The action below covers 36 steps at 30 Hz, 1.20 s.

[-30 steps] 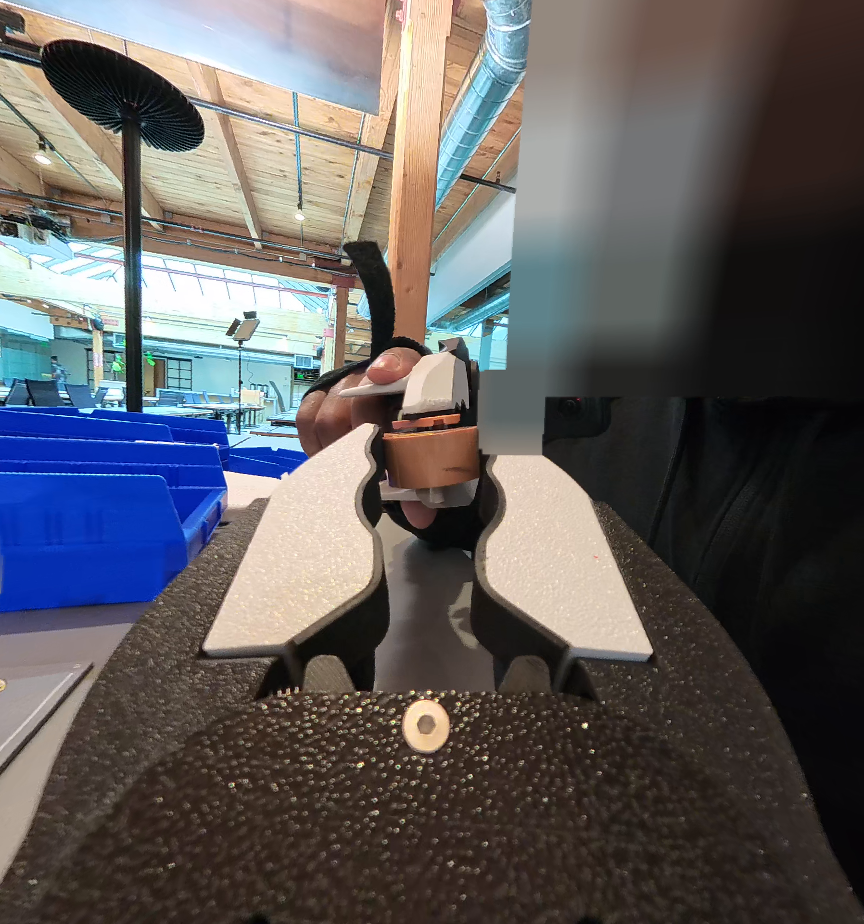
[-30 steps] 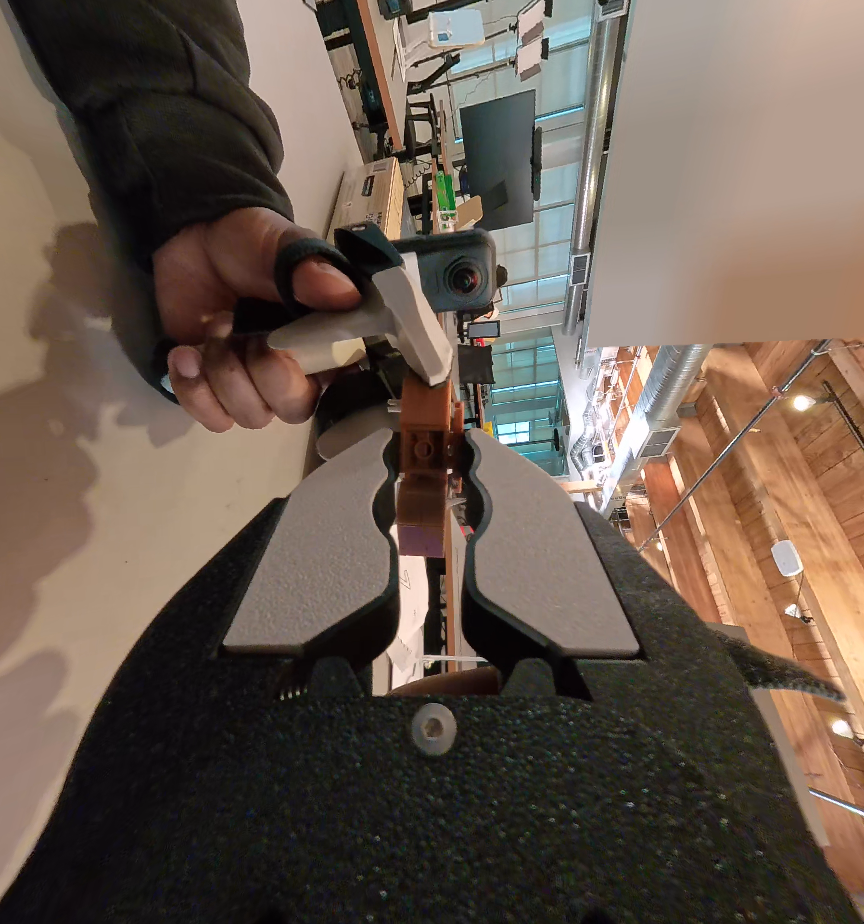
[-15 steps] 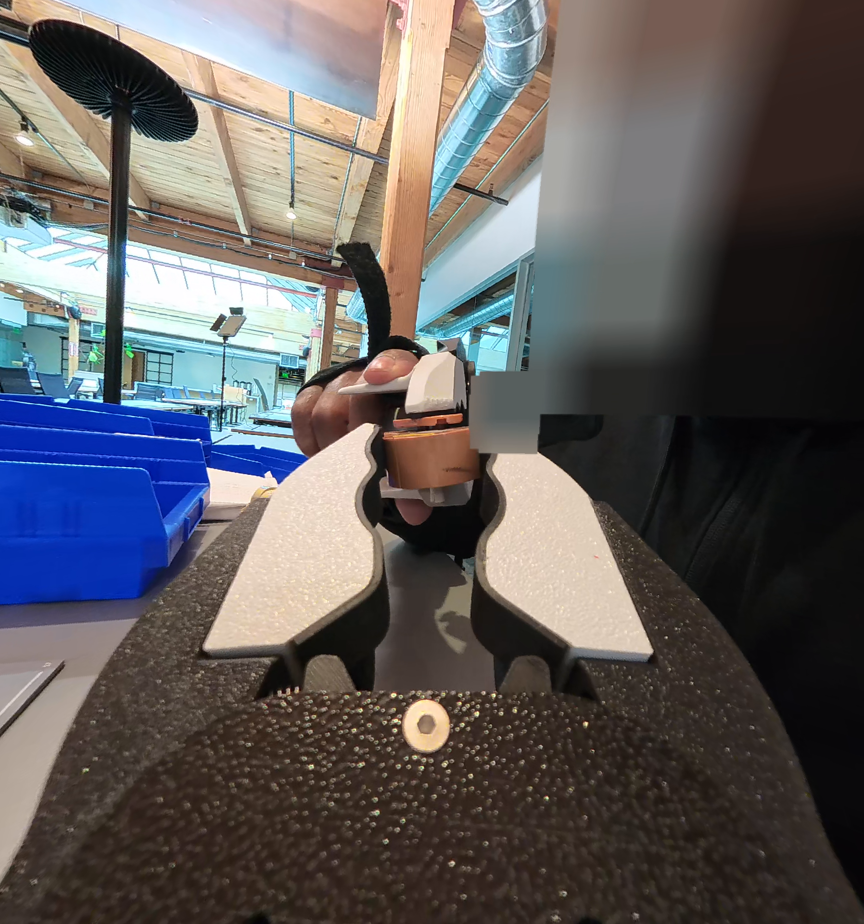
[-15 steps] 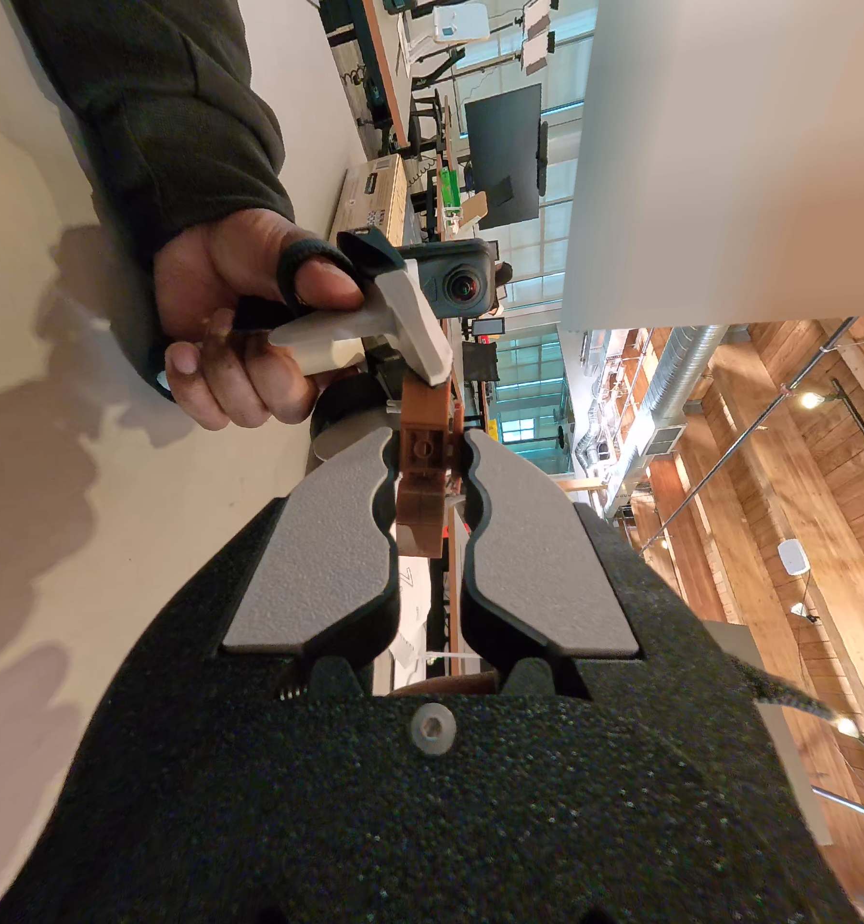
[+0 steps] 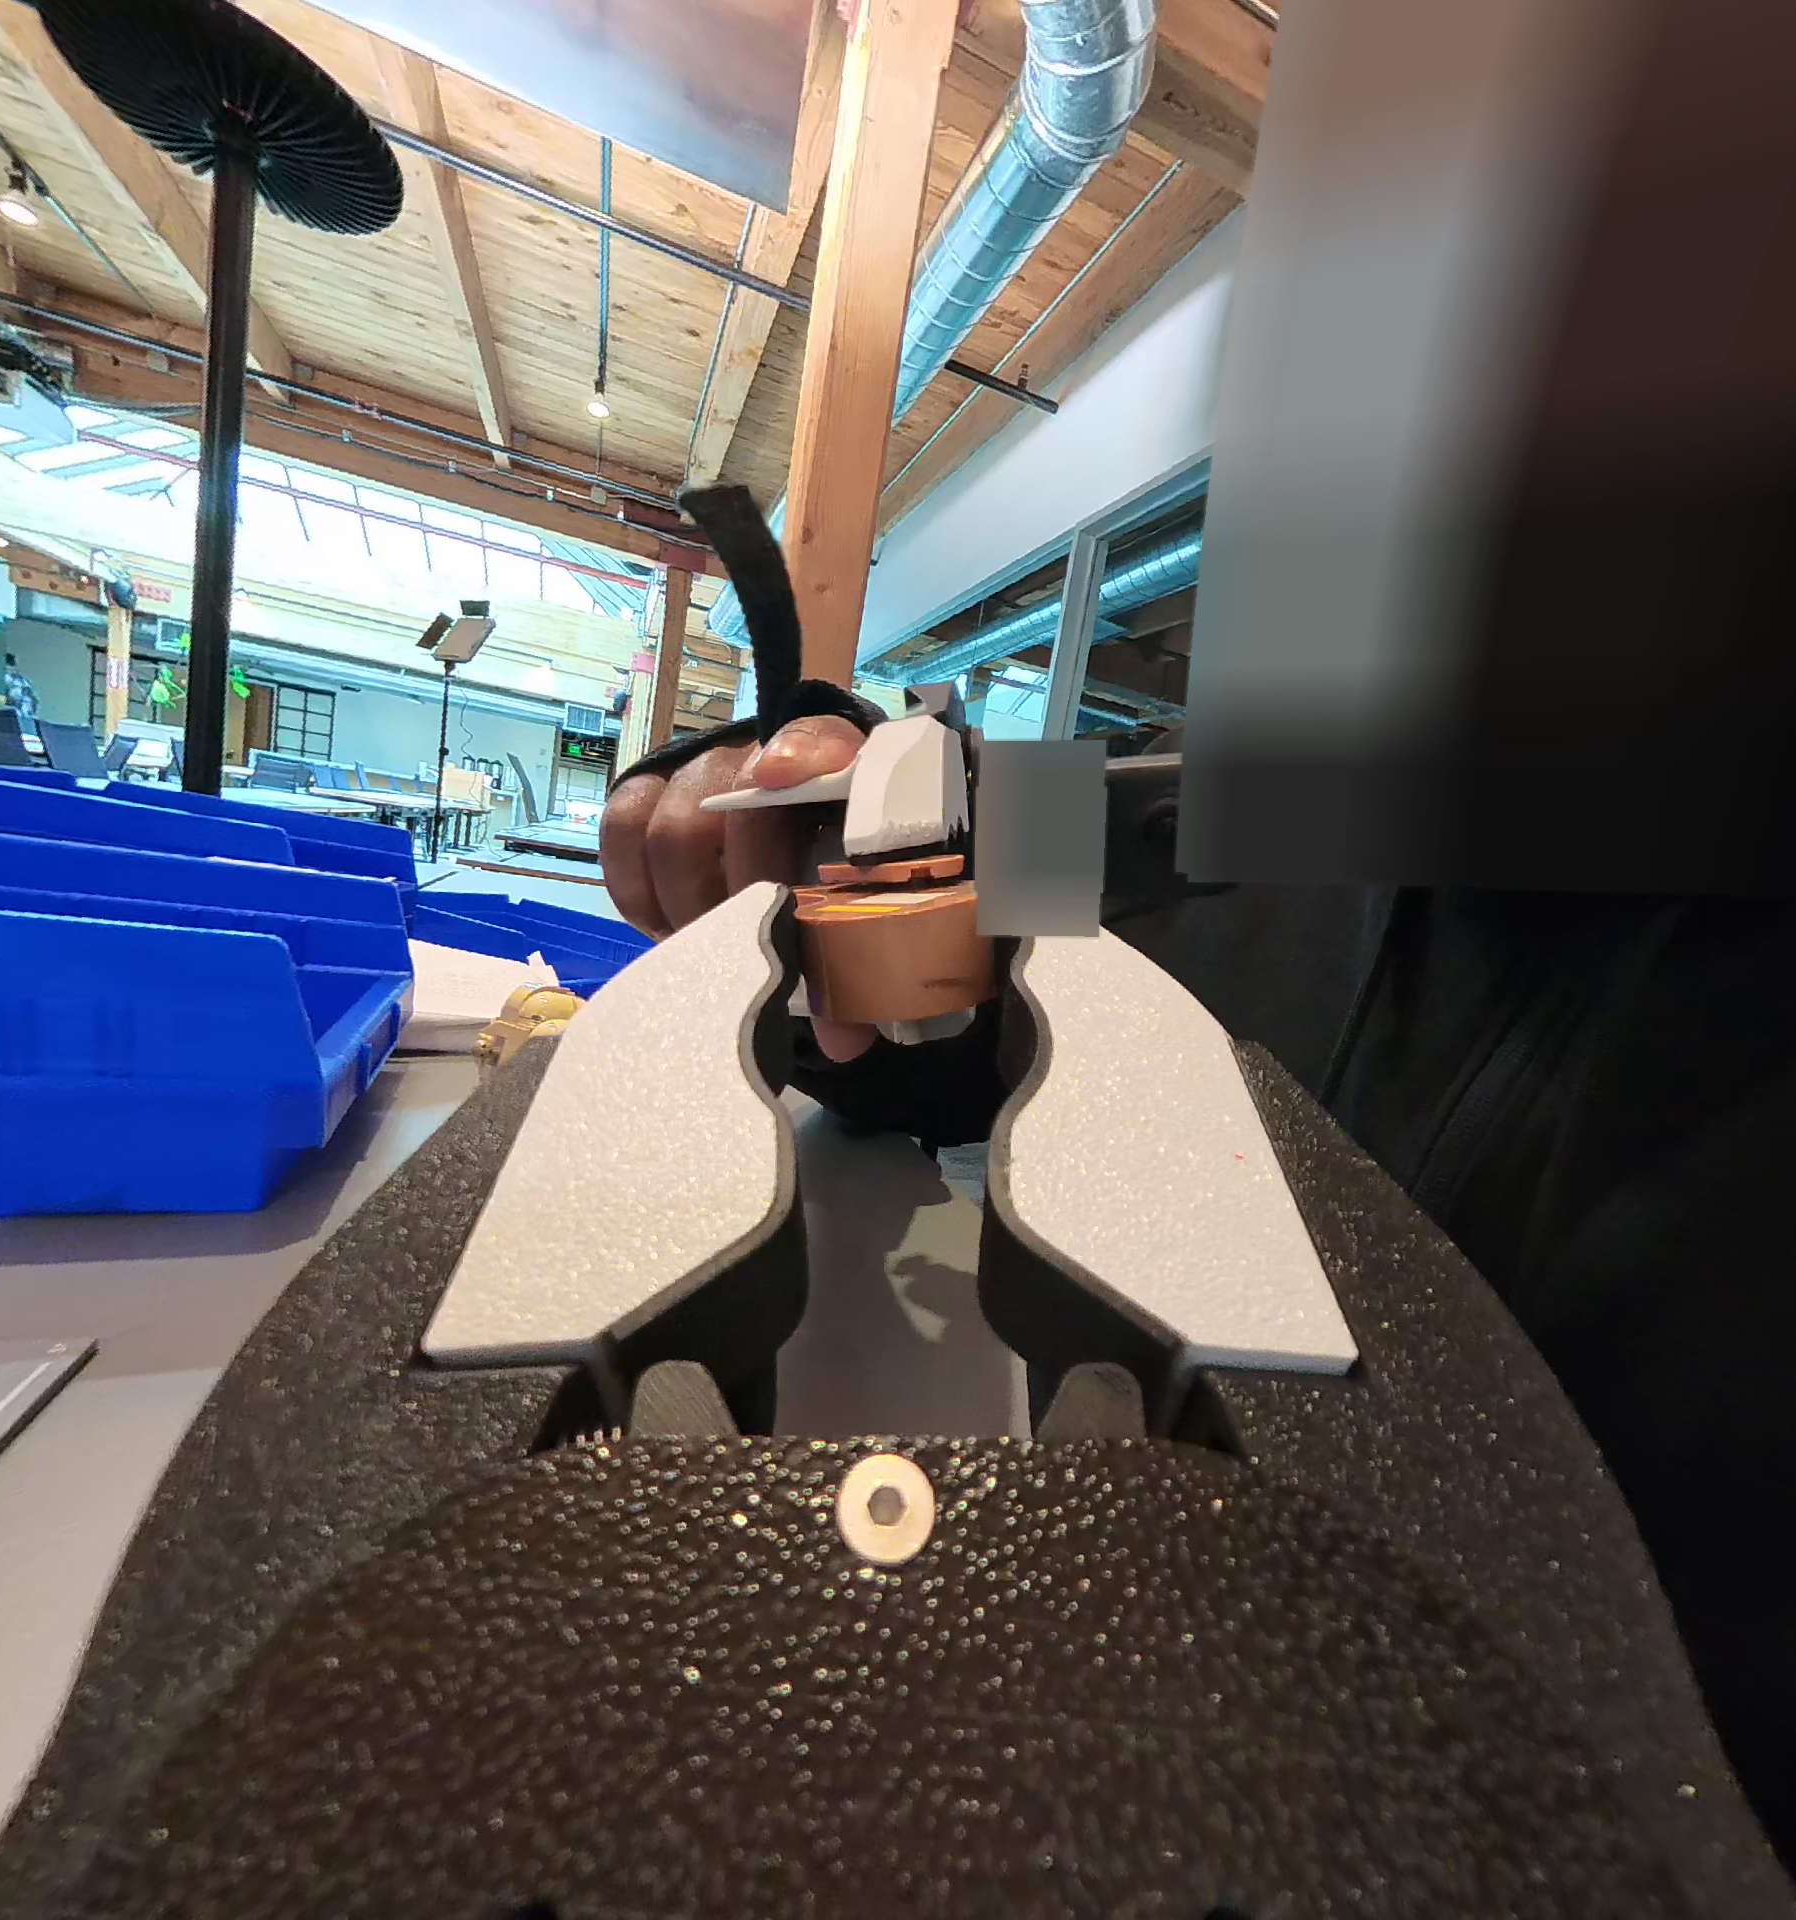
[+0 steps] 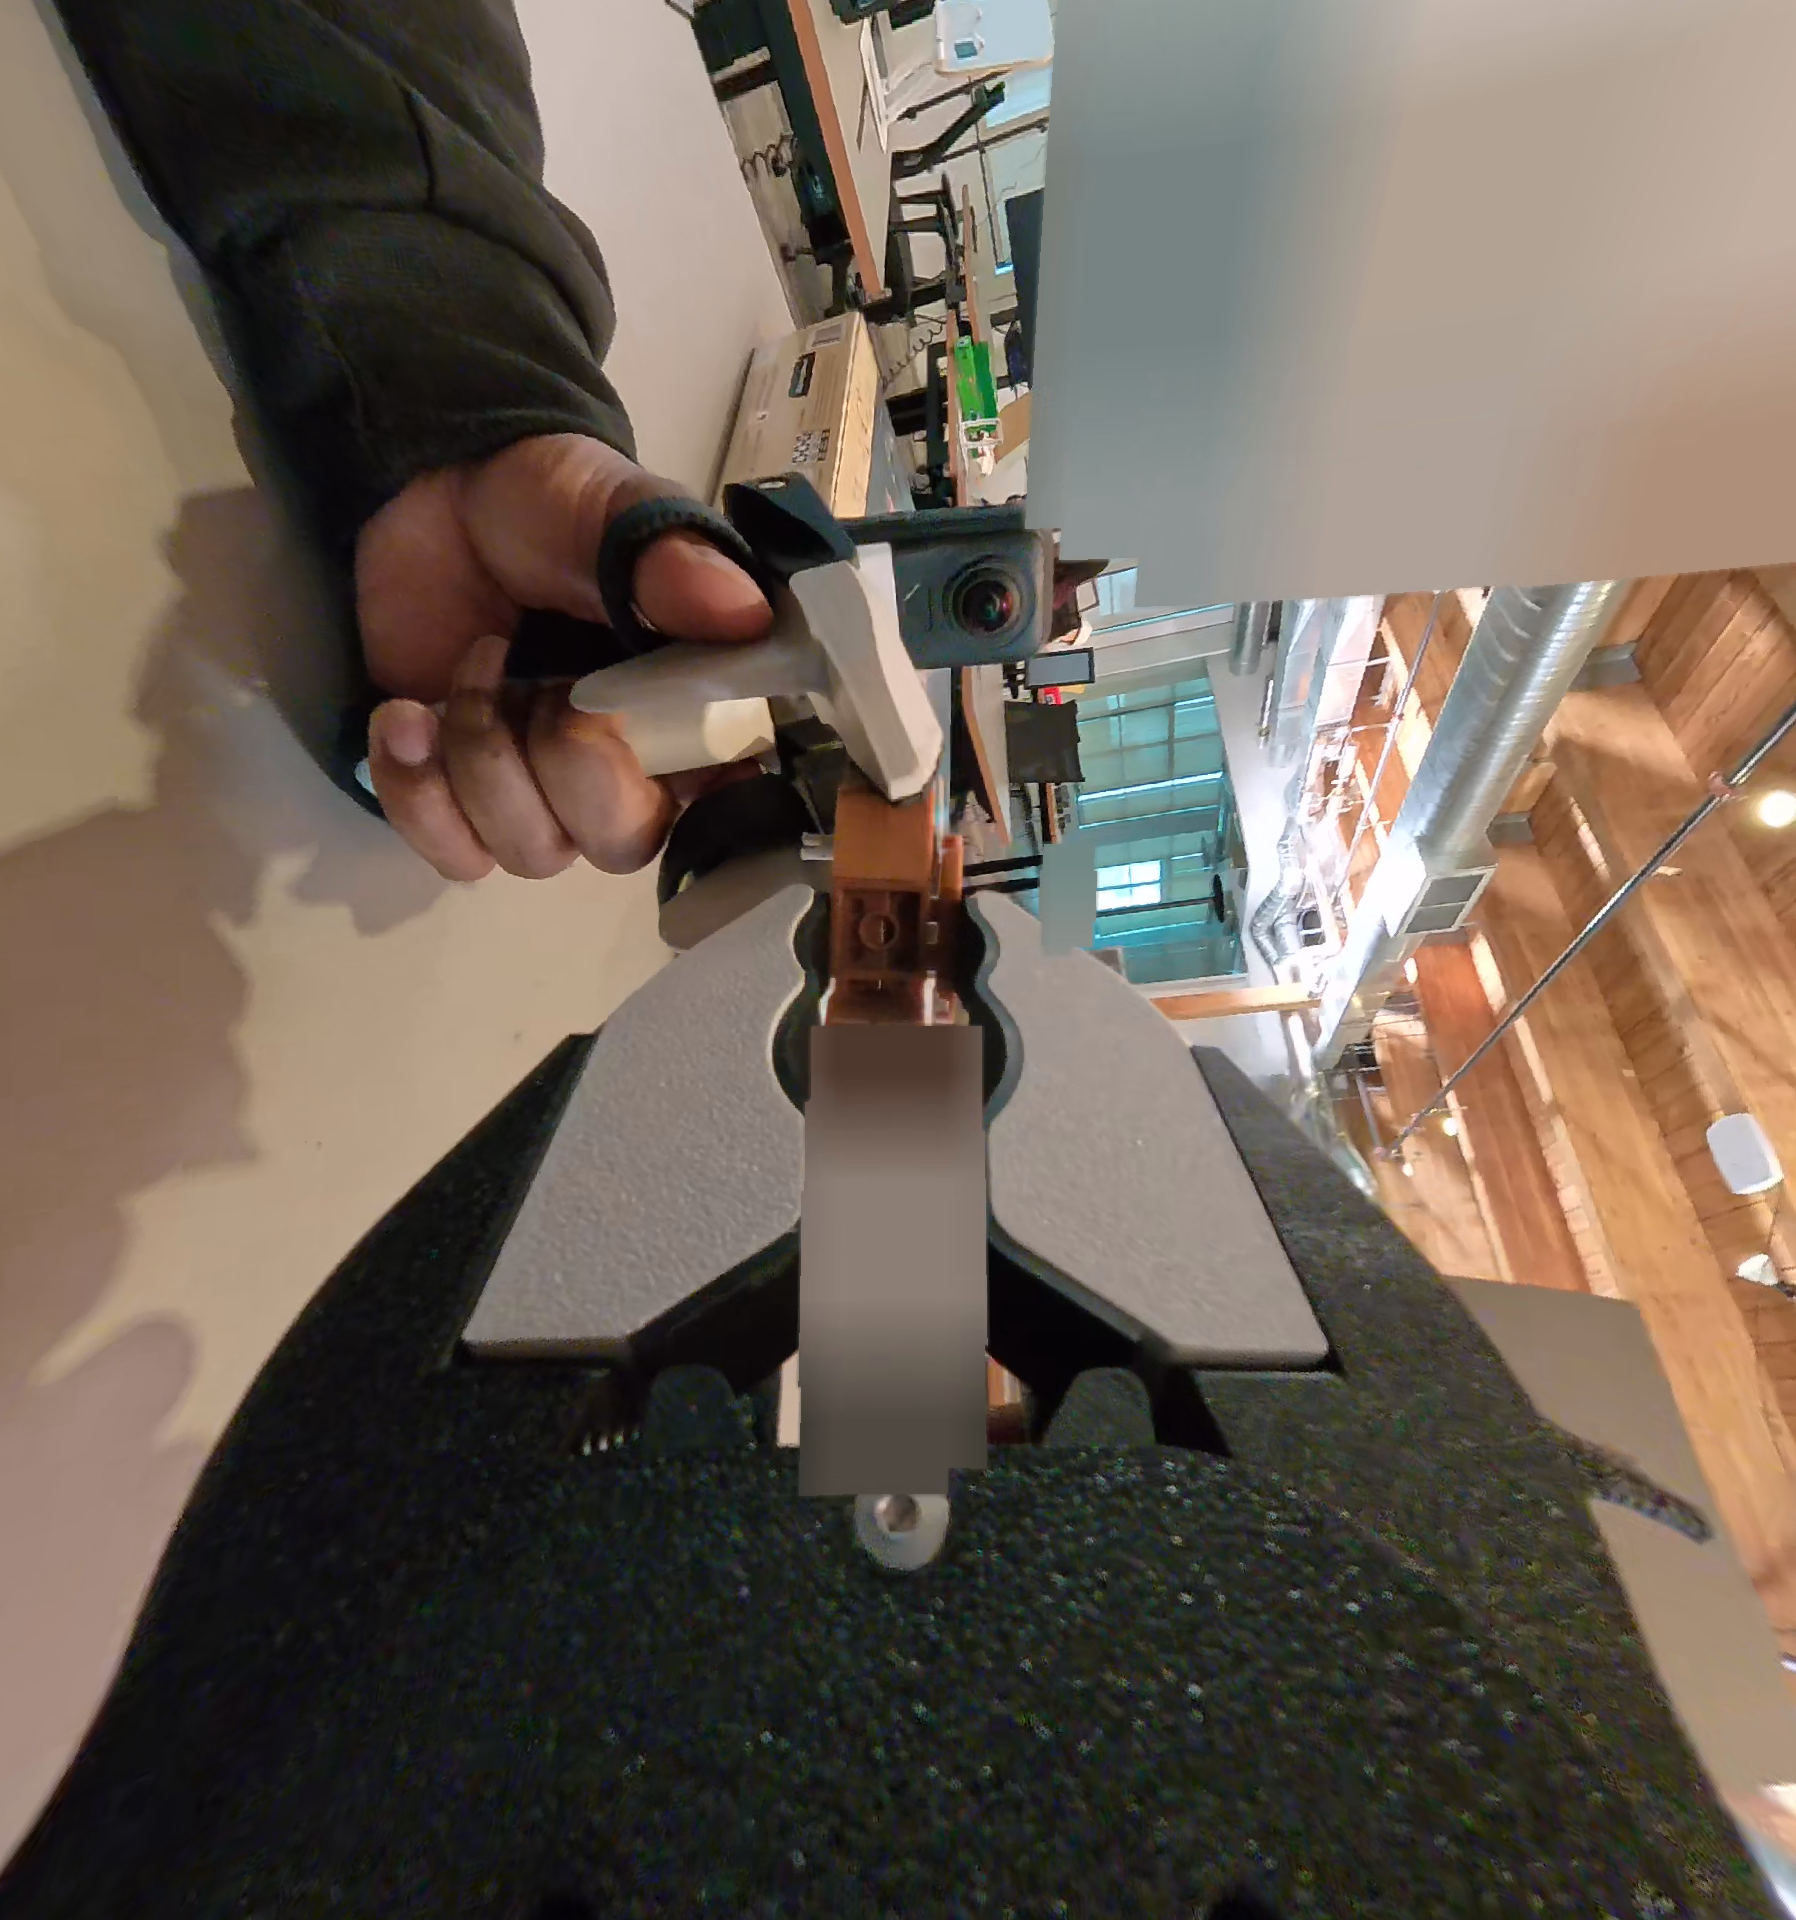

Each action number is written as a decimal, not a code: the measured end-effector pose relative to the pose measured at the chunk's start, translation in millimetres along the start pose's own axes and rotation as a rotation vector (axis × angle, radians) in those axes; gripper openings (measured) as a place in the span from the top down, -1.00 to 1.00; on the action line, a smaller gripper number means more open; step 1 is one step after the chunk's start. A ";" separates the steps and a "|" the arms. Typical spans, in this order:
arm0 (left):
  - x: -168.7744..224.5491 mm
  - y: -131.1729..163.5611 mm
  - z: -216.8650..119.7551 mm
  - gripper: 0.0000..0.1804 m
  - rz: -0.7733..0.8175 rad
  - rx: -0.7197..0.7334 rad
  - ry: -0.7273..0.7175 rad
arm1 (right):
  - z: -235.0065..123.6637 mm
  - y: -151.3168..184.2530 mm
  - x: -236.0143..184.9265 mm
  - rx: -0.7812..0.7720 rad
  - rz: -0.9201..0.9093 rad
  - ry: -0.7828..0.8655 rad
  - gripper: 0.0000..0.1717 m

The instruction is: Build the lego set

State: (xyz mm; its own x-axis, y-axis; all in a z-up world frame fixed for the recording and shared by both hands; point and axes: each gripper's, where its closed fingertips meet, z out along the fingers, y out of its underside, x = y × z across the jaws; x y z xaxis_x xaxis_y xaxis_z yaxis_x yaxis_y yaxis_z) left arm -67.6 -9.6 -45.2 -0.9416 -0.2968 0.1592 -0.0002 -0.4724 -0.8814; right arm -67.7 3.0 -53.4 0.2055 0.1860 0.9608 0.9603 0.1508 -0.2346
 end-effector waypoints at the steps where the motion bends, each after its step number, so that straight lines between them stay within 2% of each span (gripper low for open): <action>1: -1.2 -0.2 0.3 0.60 -0.006 0.001 -0.005 | 0.3 1.5 0.4 -0.003 0.017 -0.003 0.74; 6: -8.1 -1.6 -4.1 0.58 0.035 -0.015 -0.087 | 2.7 10.0 -1.0 -0.004 0.154 -0.038 0.74; 15: -23.7 -7.0 -14.4 0.60 0.269 -0.121 -0.247 | 2.8 26.0 4.4 0.041 0.436 -0.080 0.74; 20: -30.2 1.9 -14.9 0.60 0.353 -0.208 -0.288 | 3.3 28.6 1.9 0.059 0.494 -0.098 0.74; 23: -33.2 10.9 -13.0 0.63 0.451 -0.288 -0.317 | 4.0 29.8 -0.9 0.057 0.510 -0.114 0.74; 26: -33.2 10.7 -12.9 0.66 0.532 -0.309 -0.342 | 4.4 30.3 -3.5 0.062 0.540 -0.131 0.74; 36: -29.8 10.6 -10.7 0.67 0.564 -0.318 -0.355 | 4.1 31.5 -7.4 0.066 0.585 -0.166 0.74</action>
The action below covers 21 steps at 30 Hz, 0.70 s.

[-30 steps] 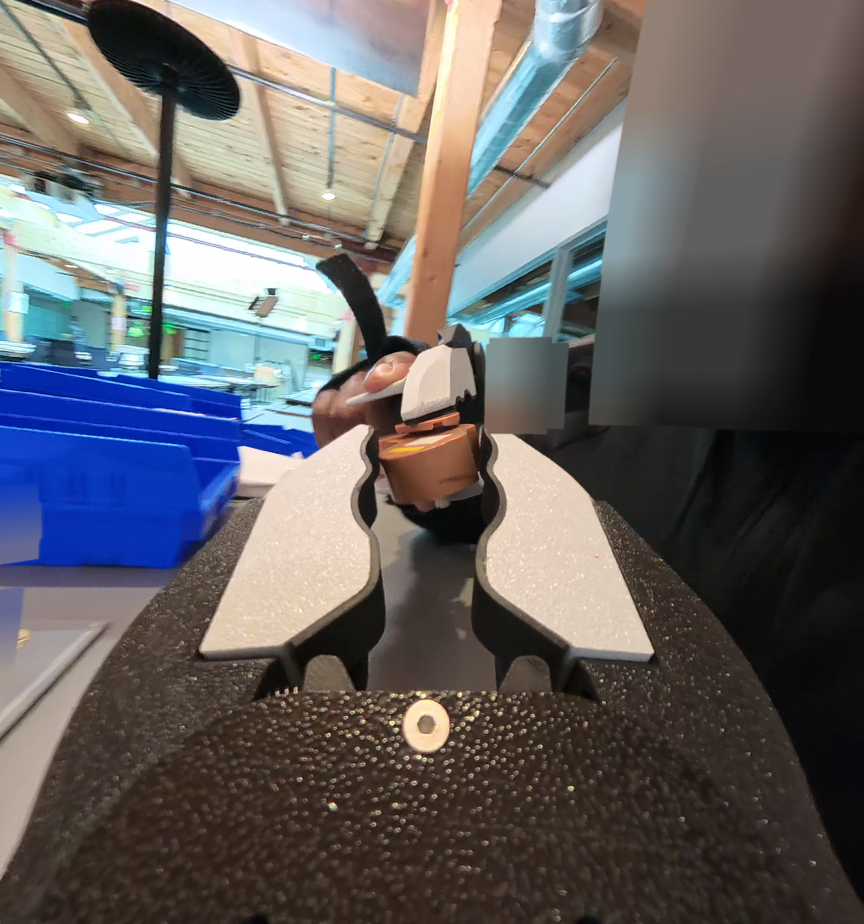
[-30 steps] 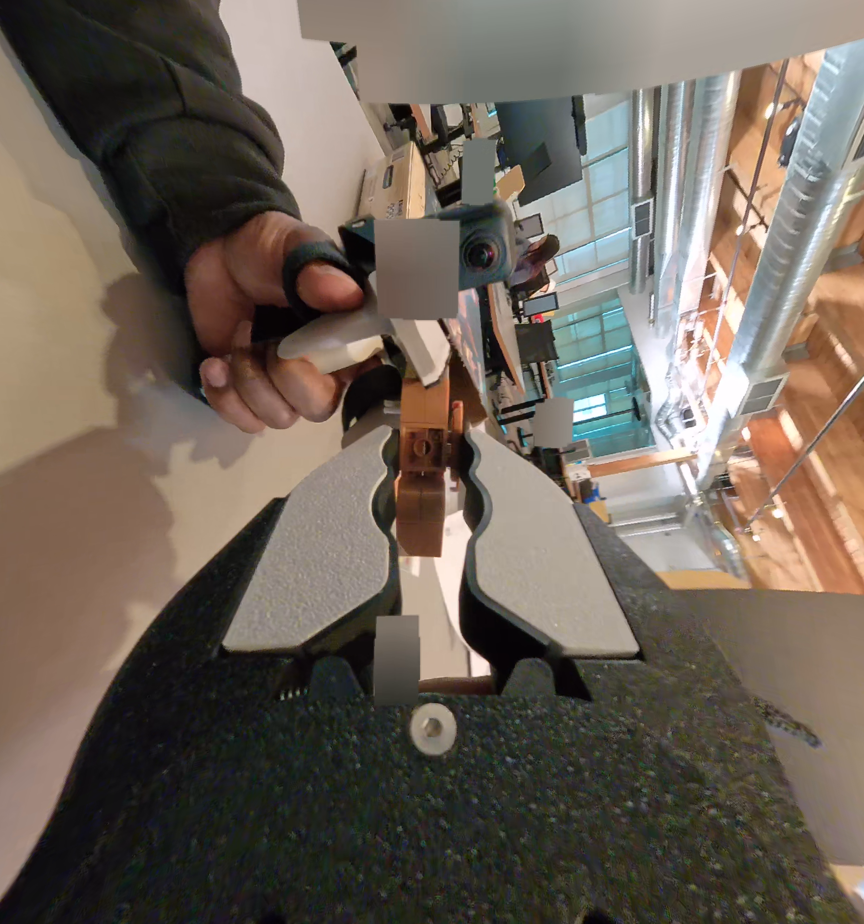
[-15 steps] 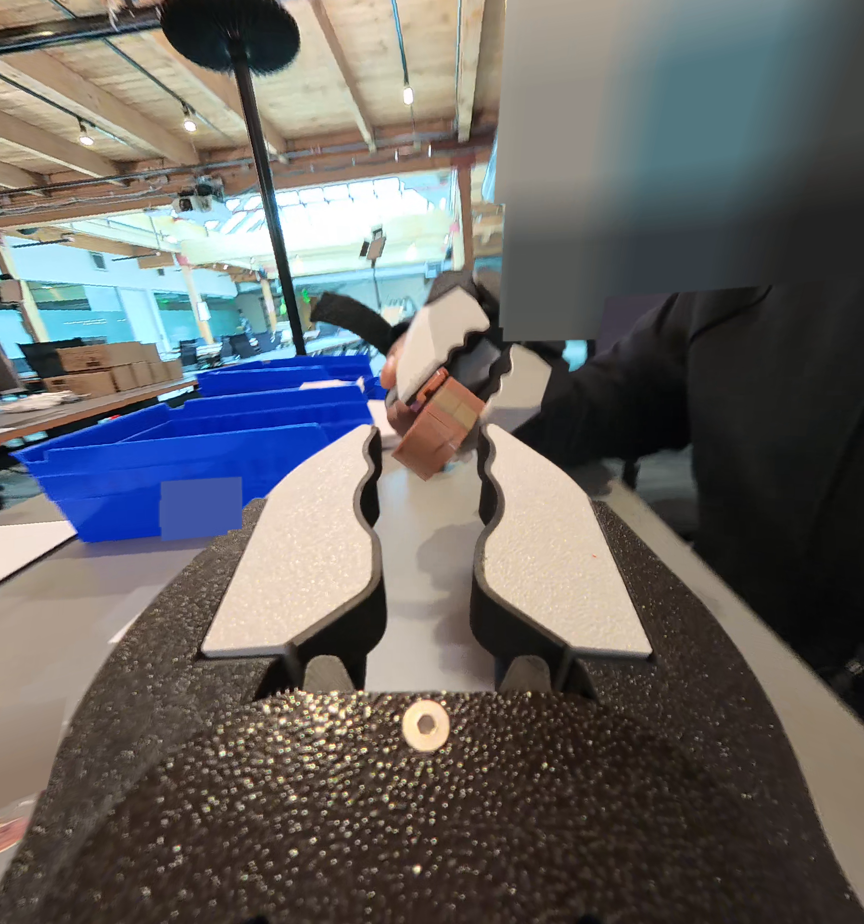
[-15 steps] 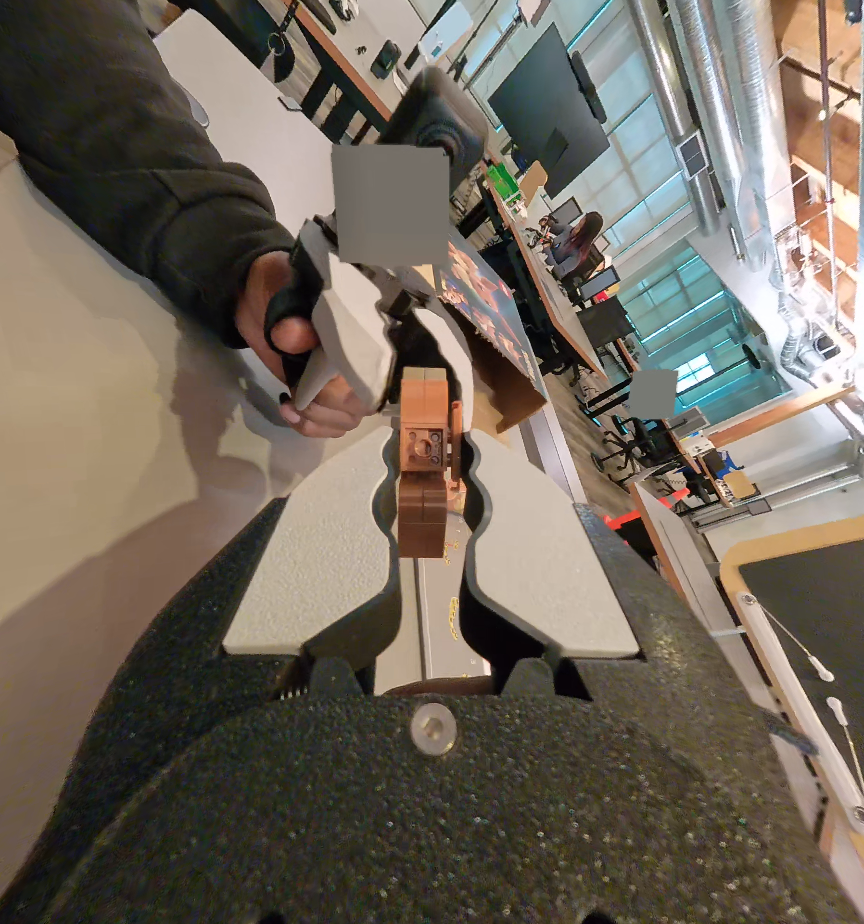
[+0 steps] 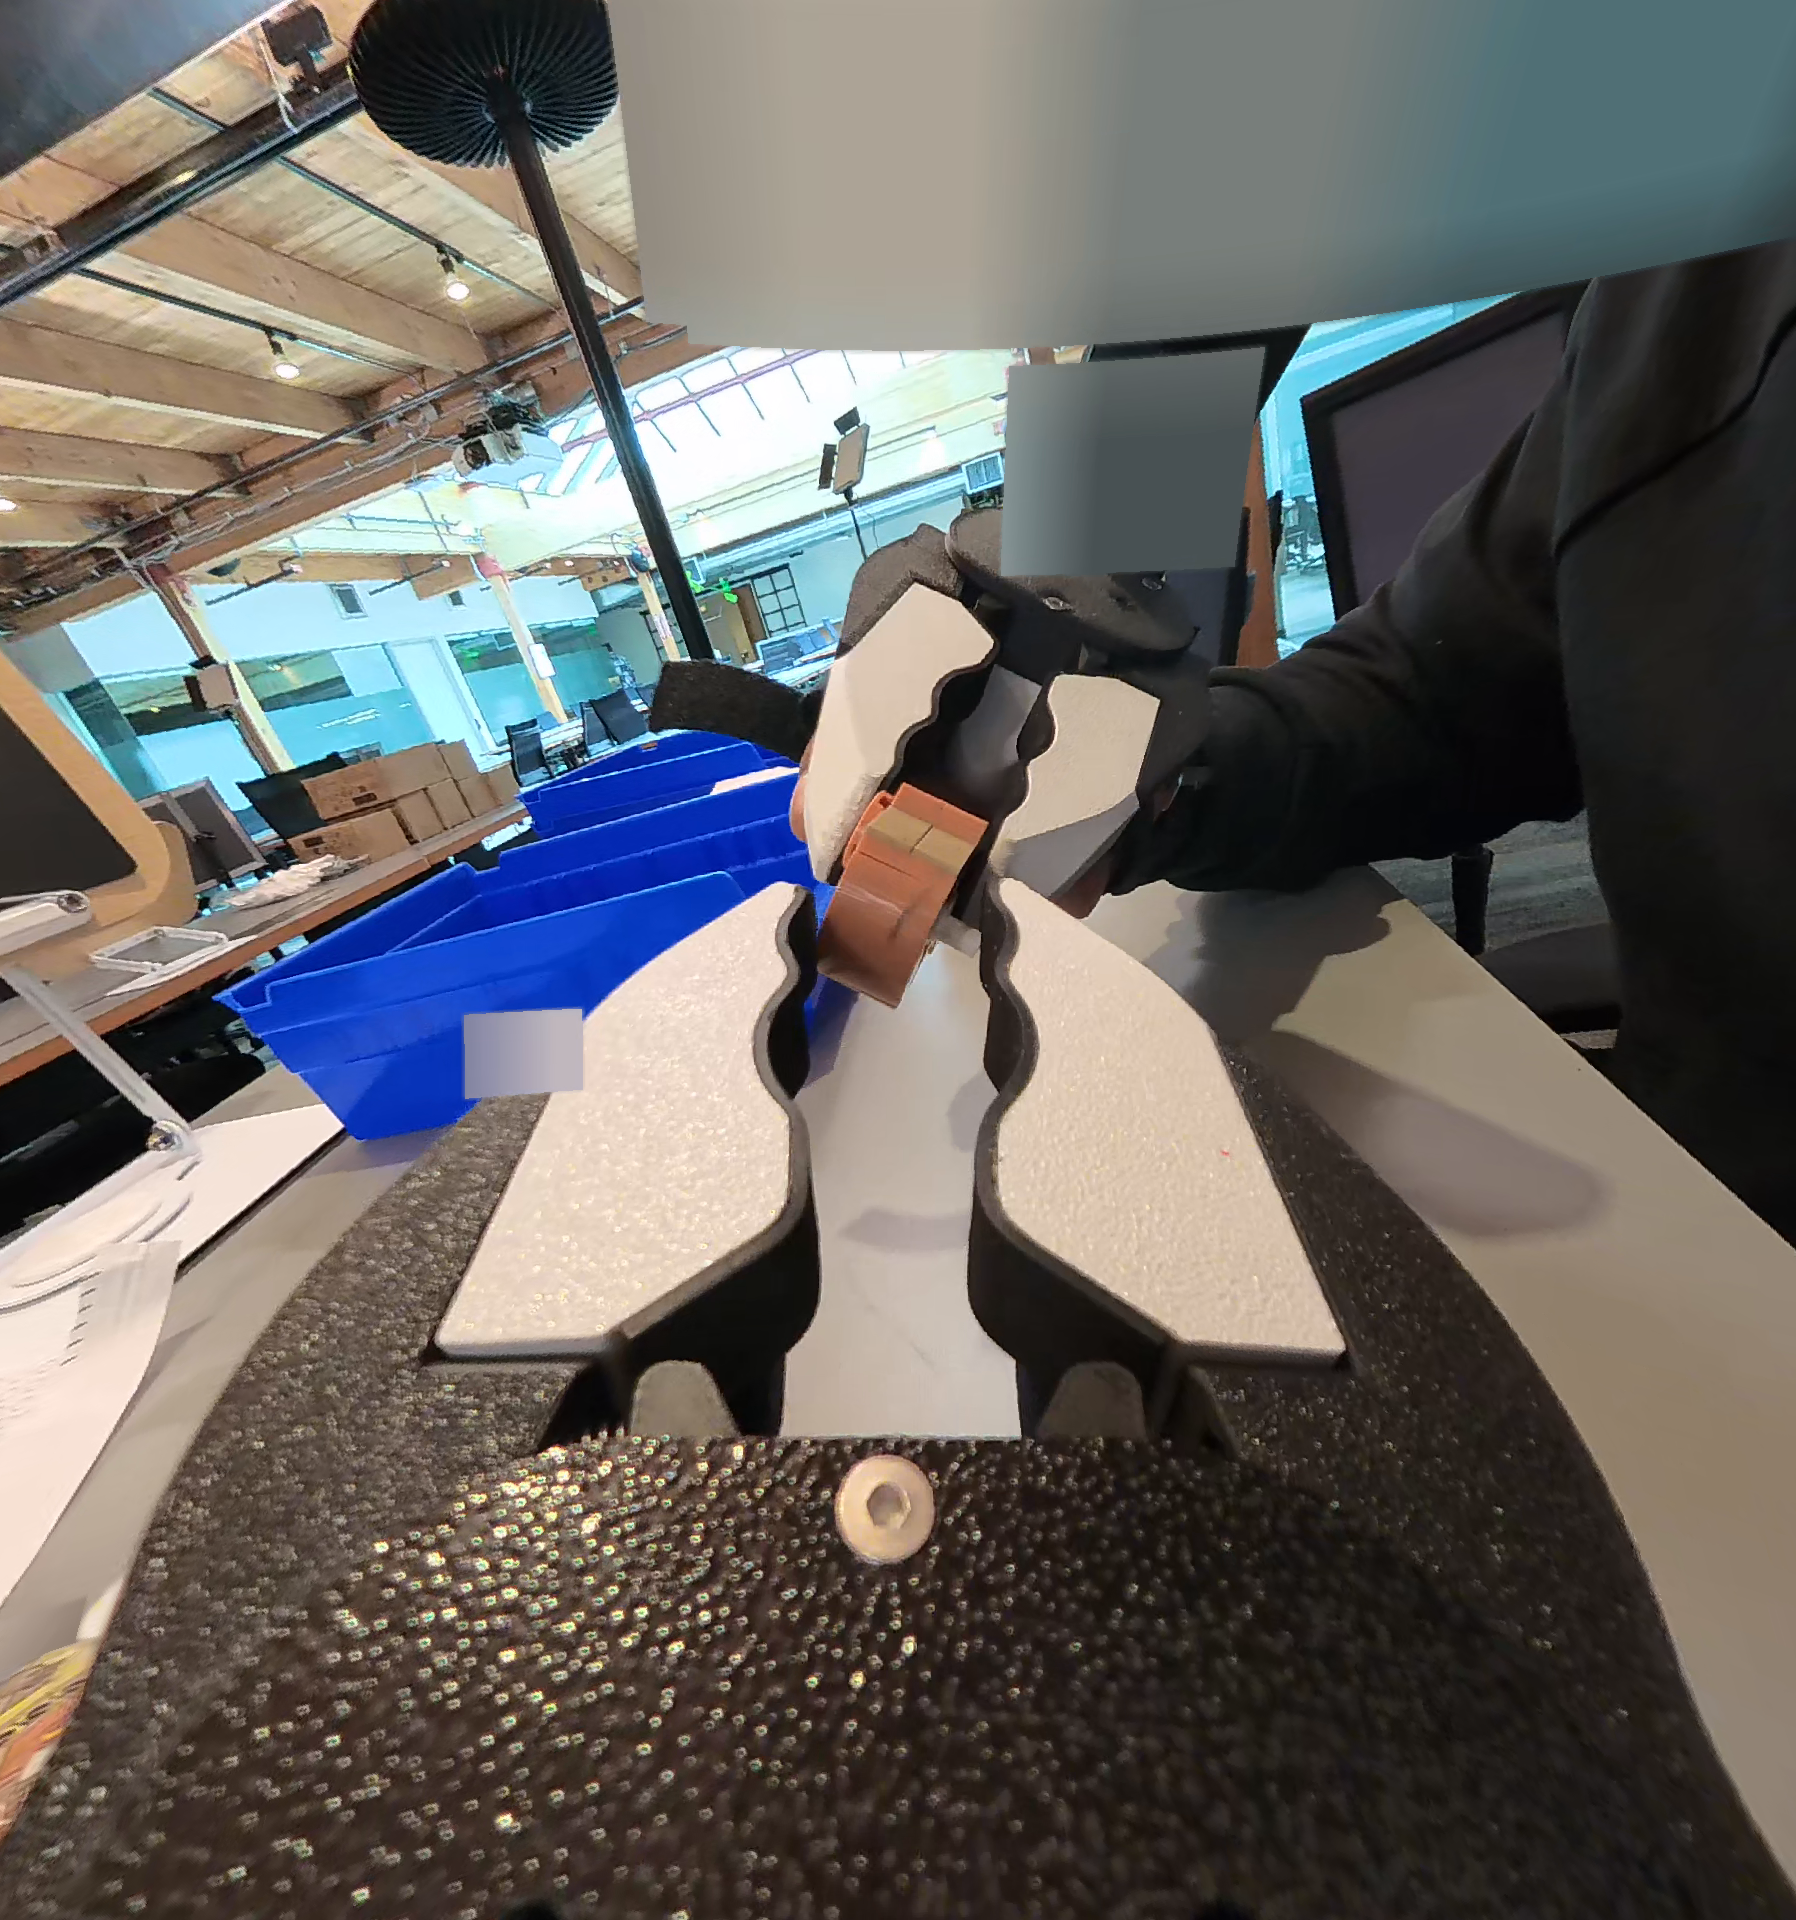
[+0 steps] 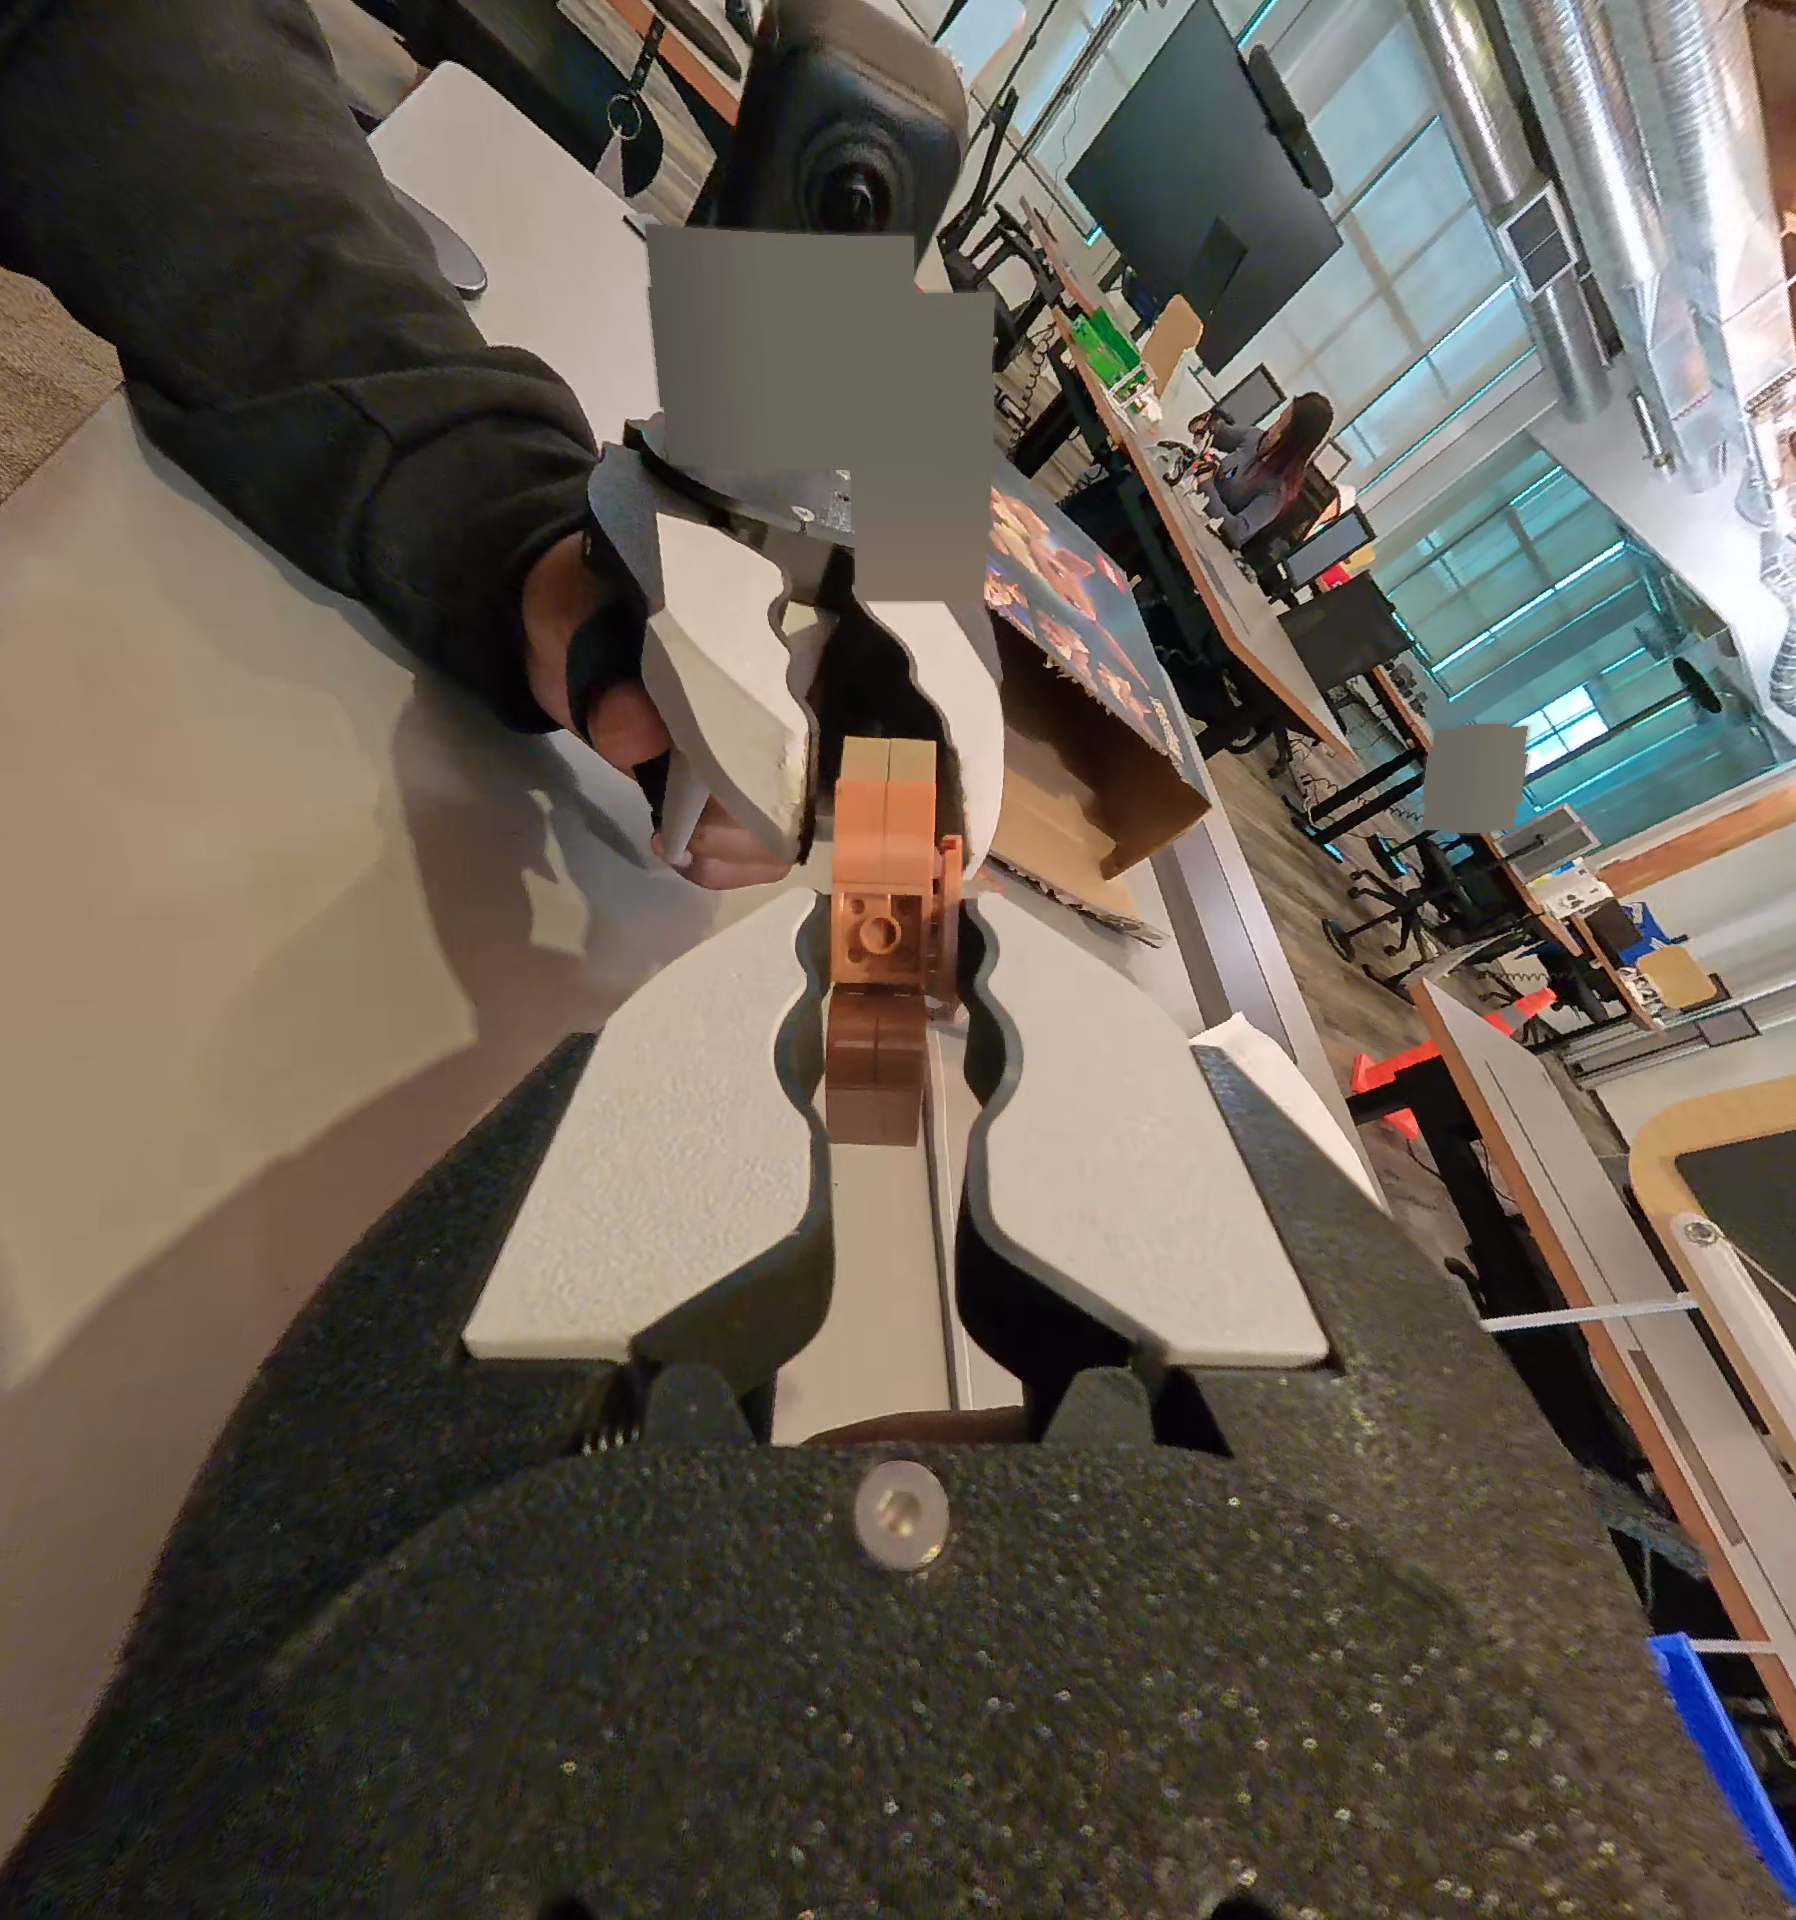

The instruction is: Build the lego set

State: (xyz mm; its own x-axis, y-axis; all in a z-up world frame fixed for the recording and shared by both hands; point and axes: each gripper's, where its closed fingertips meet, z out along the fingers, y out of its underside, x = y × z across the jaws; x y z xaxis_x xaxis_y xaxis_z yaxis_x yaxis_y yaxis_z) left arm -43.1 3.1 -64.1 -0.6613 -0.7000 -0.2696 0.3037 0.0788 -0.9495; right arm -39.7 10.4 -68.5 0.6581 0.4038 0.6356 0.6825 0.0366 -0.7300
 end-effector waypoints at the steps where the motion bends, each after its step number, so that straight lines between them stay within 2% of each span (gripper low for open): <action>1: -0.6 0.9 0.9 0.67 -0.008 -0.001 0.003 | -0.1 0.3 0.1 -0.001 0.001 0.001 0.74; 7: -2.1 8.0 -2.3 0.66 0.020 -0.048 0.002 | 0.6 5.5 0.5 -0.030 -0.010 0.012 0.74; 13: -1.4 14.2 -0.8 0.67 0.286 -0.158 -0.022 | 2.2 6.8 -3.7 -0.035 -0.011 -0.004 0.74; 21: 7.2 11.8 -1.1 0.68 0.440 -0.191 -0.015 | 0.4 2.5 -11.4 -0.003 -0.053 -0.048 0.74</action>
